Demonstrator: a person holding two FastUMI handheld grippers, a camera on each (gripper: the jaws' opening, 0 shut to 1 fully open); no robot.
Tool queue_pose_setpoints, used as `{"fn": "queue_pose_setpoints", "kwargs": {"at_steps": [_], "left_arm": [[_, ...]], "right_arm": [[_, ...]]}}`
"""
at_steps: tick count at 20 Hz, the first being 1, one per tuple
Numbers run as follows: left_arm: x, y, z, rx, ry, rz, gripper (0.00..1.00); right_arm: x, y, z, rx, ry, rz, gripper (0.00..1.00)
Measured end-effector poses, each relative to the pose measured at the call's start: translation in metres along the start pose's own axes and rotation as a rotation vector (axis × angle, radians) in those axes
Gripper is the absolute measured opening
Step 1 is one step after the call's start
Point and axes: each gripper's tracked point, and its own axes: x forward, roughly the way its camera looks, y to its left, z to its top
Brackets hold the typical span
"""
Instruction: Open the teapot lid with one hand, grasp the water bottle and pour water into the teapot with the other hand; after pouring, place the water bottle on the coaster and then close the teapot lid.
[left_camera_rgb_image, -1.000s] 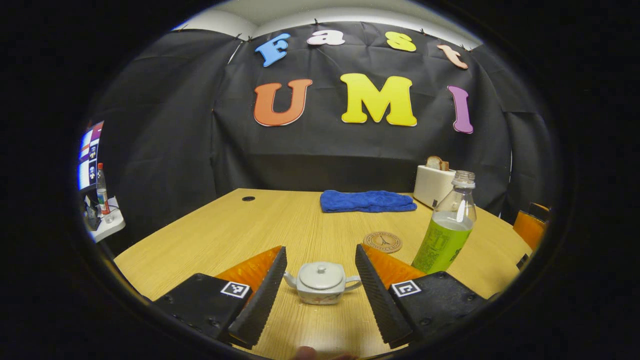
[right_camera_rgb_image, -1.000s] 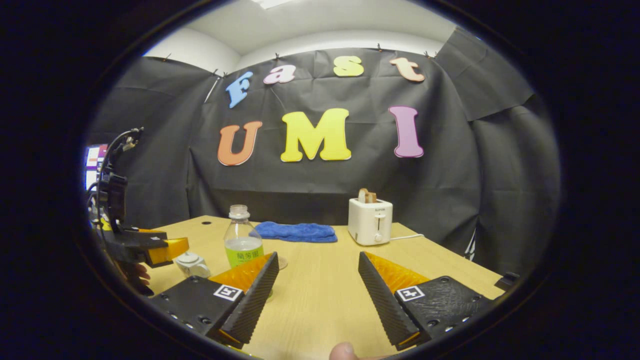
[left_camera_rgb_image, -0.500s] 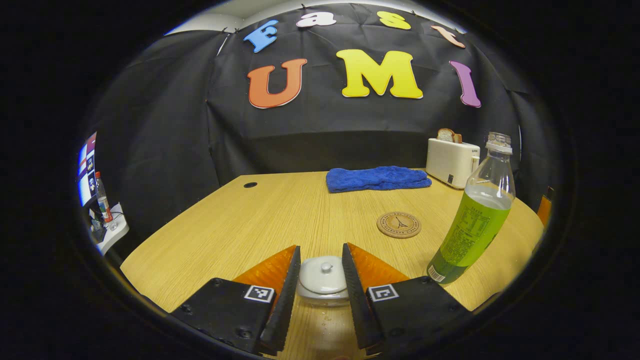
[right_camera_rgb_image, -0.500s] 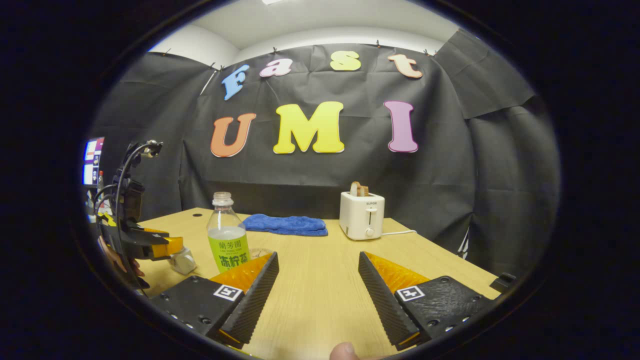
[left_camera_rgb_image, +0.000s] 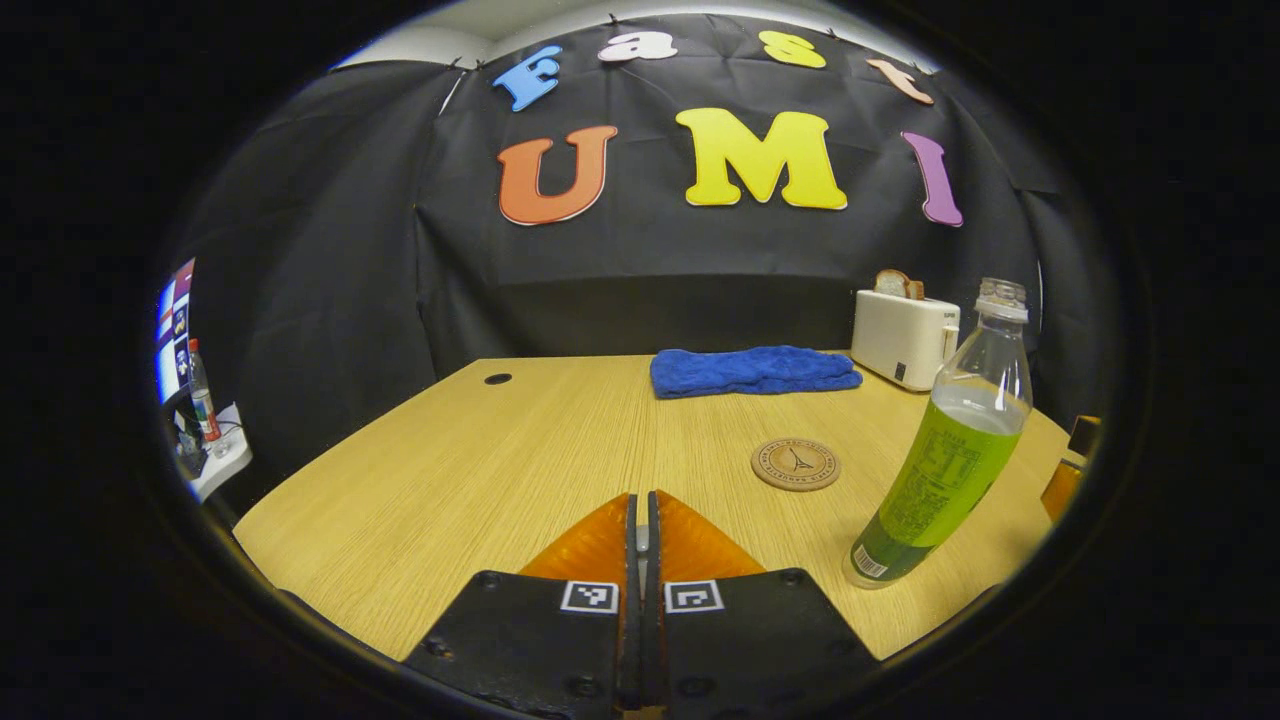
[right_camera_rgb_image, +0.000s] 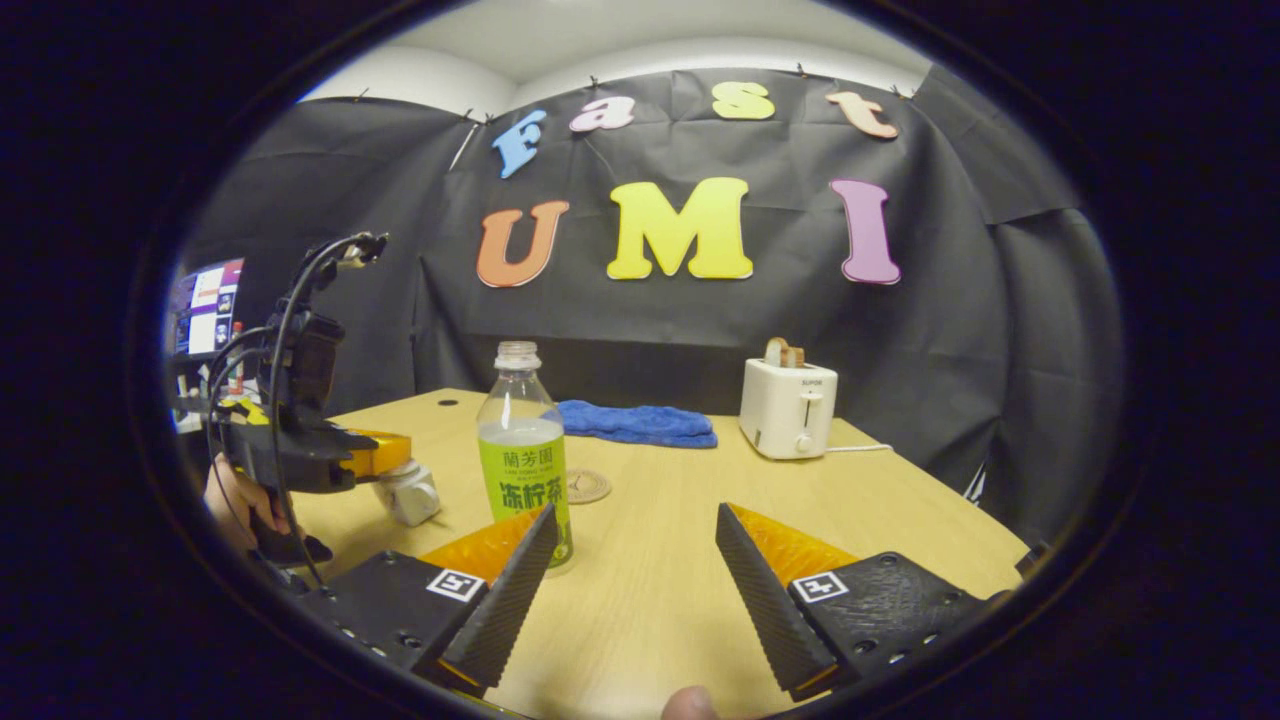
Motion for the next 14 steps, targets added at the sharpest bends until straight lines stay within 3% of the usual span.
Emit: {"fn": "queue_pose_setpoints", "kwargs": {"at_steps": [14], "left_arm": [[-0.058, 0.020, 0.039, -0.034, -0.127, -0.026, 0.02]], "right_arm": [[0.043, 0.065, -0.015, 0.025, 0.032, 0.147, 0.96]]}}
